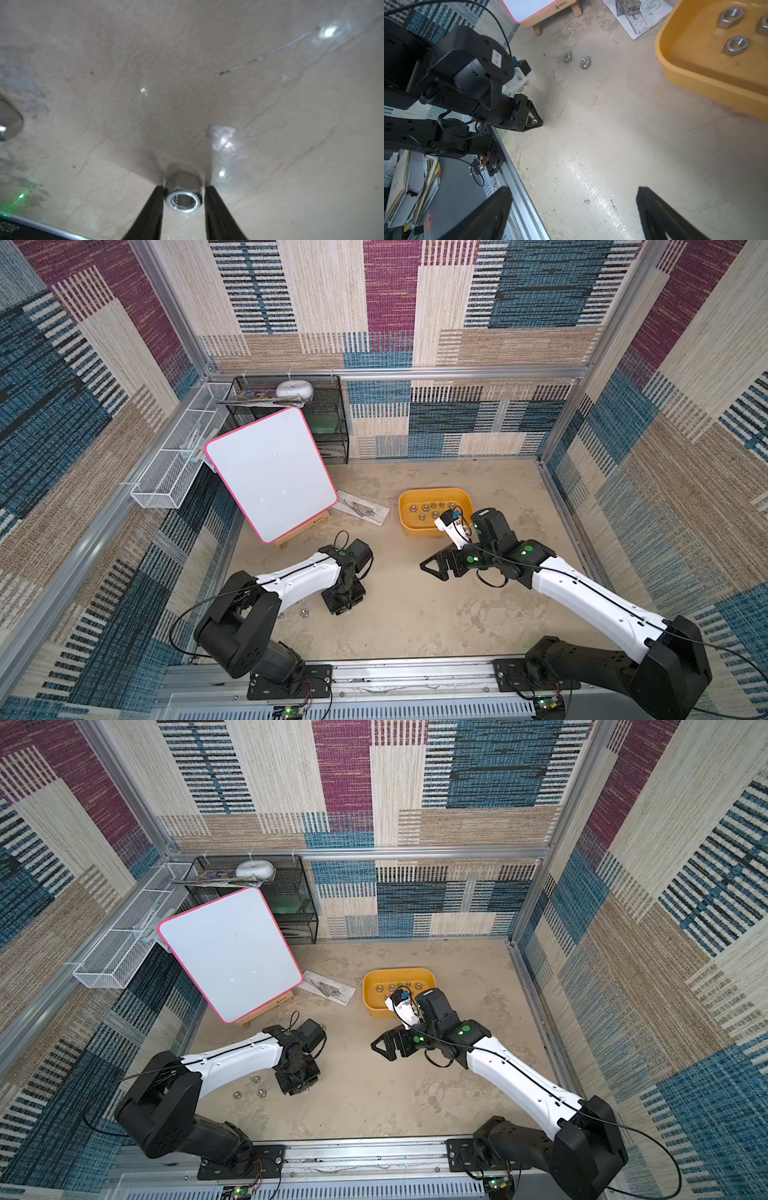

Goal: Put the nuts on the desktop into the storage box
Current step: Pick up the nut from the center of the board, then place the nut in the storage box.

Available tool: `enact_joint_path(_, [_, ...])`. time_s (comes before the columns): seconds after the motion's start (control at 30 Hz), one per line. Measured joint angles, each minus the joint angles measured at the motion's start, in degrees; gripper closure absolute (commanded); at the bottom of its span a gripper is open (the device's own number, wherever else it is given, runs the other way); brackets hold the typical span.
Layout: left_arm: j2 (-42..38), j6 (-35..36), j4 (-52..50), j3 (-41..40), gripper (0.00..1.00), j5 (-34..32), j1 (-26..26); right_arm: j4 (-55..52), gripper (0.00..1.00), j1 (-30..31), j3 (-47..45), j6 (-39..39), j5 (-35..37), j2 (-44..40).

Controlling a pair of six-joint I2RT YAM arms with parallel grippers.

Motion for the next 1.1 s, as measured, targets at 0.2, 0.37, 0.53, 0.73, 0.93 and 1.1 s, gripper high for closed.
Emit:
enact_joint_path(0.2, [0.1,0.0,0.3,-0.4,0.77,-0.2,0.0,0.0,0.01,0.0,0.3,0.0,0.3,0.5])
enact_joint_path(0.37, [0.0,0.7,-0.3,0.3,0.81,-0.4,0.0,-0.1,0.01,0.0,0.9,0.0,2.6,0.1])
enact_joint_path(0.53, [0.9,3.0,-1.5,6.5,0.8,-1.4,0.0,-0.2,0.01,0.0,0.9,0.9,6.0,-0.7])
enact_joint_path(0.73, [6.3,7.2,-3.2,18.5,0.8,-1.2,0.0,-0.5,0.01,-0.8,0.9,2.4,9.9,-1.2])
enact_joint_path(0.93, [15.2,13.1,-5.8,35.5,0.8,-0.3,0.0,-1.8,0.01,-2.0,1.0,3.7,13.0,-1.7])
enact_joint_path(1.1, [23.6,18.1,-8.2,50.1,0.8,0.2,0.0,-2.5,0.01,-3.4,1.3,5.0,15.4,-1.7])
